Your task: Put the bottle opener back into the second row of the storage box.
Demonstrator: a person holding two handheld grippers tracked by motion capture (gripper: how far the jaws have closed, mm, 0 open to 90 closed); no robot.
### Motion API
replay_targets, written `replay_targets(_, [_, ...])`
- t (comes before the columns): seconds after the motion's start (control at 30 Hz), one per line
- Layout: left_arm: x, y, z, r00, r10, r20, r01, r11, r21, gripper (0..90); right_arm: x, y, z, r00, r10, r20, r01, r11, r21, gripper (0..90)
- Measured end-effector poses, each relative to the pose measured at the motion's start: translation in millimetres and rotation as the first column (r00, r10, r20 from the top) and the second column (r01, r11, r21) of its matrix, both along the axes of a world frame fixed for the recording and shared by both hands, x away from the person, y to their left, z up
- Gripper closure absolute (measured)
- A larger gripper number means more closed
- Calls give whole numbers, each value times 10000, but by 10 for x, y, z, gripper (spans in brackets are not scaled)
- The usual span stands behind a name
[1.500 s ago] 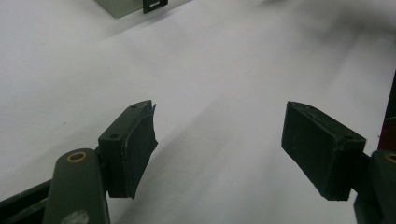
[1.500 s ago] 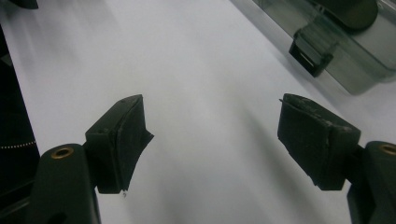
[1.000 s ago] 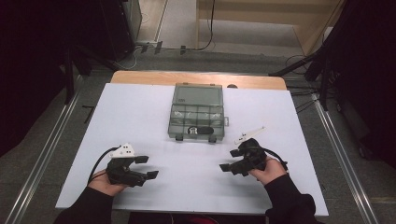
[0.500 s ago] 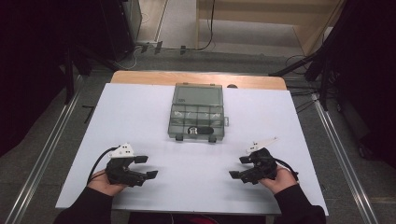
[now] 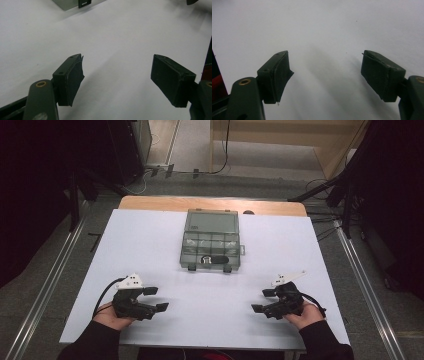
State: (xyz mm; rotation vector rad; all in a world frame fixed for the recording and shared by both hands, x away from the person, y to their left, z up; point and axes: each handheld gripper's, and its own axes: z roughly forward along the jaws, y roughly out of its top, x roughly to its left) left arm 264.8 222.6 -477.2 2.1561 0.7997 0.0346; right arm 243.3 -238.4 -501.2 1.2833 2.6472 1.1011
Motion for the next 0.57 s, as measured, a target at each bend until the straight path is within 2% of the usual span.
replay_targets(0.33, [-3, -6, -2, 10000, -43, -6, 43, 10000, 4, 256, 3, 14, -17, 9999, 69, -146, -68, 10000, 60, 241])
replay_targets(0.57, [-2, -5, -3, 10000, -48, -7, 48, 10000, 6, 256, 8, -7, -17, 10000, 13, -47, -12, 10000, 93, 229])
